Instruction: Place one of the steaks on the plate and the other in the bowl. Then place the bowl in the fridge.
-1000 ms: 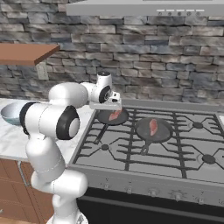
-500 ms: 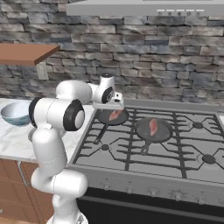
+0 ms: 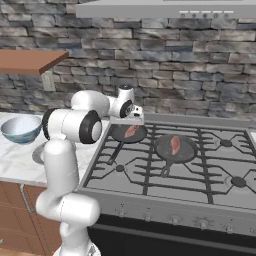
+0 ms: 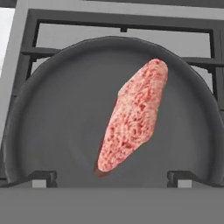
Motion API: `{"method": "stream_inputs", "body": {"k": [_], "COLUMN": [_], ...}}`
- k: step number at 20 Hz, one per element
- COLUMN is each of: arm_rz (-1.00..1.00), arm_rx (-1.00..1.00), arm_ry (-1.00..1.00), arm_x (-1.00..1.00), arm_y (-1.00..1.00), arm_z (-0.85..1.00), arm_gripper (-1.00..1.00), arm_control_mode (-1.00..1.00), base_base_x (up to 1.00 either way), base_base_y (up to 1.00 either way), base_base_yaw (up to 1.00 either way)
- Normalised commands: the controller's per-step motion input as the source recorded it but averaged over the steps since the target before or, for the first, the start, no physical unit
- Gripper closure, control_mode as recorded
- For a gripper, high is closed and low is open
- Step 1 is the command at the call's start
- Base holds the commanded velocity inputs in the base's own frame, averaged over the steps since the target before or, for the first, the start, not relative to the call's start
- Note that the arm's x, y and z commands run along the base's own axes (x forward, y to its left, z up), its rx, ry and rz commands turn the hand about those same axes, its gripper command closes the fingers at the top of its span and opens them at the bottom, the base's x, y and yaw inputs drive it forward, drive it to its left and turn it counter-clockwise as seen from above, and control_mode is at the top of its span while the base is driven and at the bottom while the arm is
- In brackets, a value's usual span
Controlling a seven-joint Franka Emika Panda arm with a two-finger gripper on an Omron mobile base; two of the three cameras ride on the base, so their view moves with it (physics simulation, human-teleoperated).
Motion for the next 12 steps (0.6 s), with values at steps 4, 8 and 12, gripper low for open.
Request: {"method": "stream_inputs", "body": {"k": [4,8,12], "arm_rz": [0.0,0.0,0.0], "arm_rx": [0.0,0.0,0.0], "arm_ry": [0.0,0.0,0.0], "arm_x": [0.16,0.08,0.1], "arm_y": [-0.06,0.0,0.0], "arm_z": [-0.24,-0.27,-0.23], "arm_gripper": [-1.0,-1.0,-1.0], "arm_control_mode": [-1.0,-1.0,-1.0], "base_base_x": [0.0,0.0,0.0], "base_base_y": [0.0,0.0,0.0], "base_base_yaw": [0.0,0.0,0.0]}}
